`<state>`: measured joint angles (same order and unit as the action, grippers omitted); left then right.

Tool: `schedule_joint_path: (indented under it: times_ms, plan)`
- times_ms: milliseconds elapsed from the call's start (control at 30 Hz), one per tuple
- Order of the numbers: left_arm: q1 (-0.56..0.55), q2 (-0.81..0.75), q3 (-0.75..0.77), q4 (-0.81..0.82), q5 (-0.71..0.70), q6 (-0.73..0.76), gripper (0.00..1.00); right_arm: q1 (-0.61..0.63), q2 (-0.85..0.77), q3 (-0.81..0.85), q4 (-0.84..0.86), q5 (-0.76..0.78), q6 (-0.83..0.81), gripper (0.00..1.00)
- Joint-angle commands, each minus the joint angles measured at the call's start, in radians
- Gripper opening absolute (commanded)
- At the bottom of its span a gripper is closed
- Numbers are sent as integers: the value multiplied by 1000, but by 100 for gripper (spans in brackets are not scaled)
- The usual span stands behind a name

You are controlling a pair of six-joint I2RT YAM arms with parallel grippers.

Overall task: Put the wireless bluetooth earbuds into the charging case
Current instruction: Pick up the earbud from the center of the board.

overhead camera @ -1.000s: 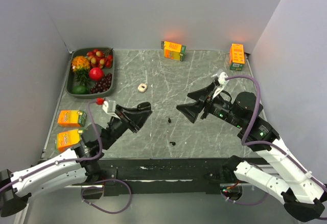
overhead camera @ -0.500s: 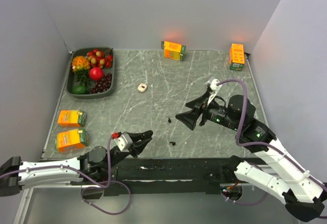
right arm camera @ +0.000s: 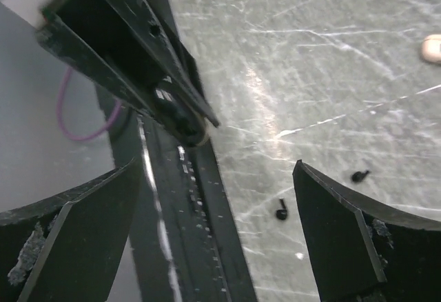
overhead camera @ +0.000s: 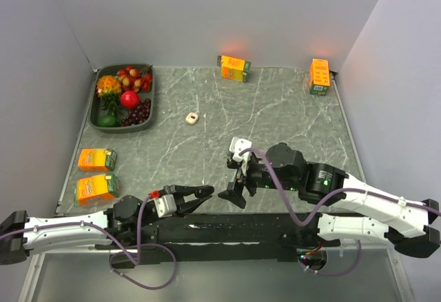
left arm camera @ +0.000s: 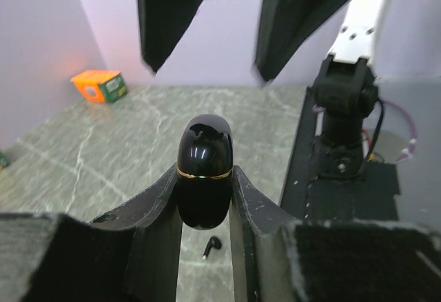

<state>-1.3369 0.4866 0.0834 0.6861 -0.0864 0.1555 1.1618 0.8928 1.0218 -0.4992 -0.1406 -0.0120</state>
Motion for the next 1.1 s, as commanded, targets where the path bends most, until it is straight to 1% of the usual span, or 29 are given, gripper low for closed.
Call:
schedule_joint_path:
  times_ms: [0, 67, 167, 200, 300, 500, 667, 867, 1067]
  plan:
    - [-4, -23, 78, -6, 100, -20, 1, 79, 24, 18, 36, 203, -106, 95]
    - [-4, -17, 87, -16, 109, -27, 1, 111, 29, 12, 66, 232, -141, 91]
    - [-5, -8, 95, -8, 117, -28, 1, 168, 55, 24, 88, 294, -178, 87]
    - [-4, 3, 98, -11, 119, -28, 1, 180, 58, 23, 96, 324, -186, 87]
    - [-5, 24, 105, -19, 126, -27, 1, 209, 43, 9, 143, 326, -200, 86]
    - [-5, 61, 118, -13, 157, -36, 1, 223, 66, 14, 162, 328, -213, 81]
    - [-5, 73, 136, -17, 175, -36, 1, 225, 90, 26, 168, 354, -227, 79]
    - [-7, 104, 154, -49, 206, -20, 1, 223, 72, 29, 202, 397, -233, 77]
    - [-15, 132, 156, -65, 198, 12, 1, 223, 60, 52, 199, 441, -250, 75]
